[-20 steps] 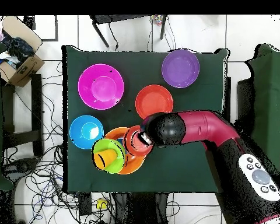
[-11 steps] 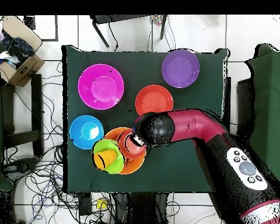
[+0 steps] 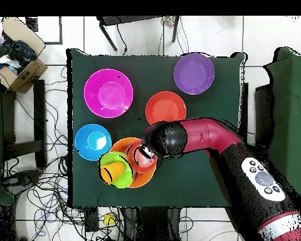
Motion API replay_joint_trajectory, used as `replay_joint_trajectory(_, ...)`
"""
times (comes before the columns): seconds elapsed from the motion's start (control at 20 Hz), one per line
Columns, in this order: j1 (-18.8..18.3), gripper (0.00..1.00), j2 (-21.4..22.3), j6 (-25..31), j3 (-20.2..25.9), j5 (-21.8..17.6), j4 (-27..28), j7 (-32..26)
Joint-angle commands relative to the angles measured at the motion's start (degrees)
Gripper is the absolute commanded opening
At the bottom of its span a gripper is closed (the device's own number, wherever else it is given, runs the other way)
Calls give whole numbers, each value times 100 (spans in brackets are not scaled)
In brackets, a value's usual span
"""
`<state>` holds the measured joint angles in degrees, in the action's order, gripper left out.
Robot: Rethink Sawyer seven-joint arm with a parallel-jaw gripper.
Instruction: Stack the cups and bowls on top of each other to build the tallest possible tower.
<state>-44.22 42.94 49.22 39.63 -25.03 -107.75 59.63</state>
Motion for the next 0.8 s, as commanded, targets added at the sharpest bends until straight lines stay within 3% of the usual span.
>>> replay_joint_trajectory(0.05, 69, 0, -360, -188, 0, -303, 195, -107)
replay_joint_trajectory(0.8, -61, 0, -549, -399, 71, -392, 397, -233)
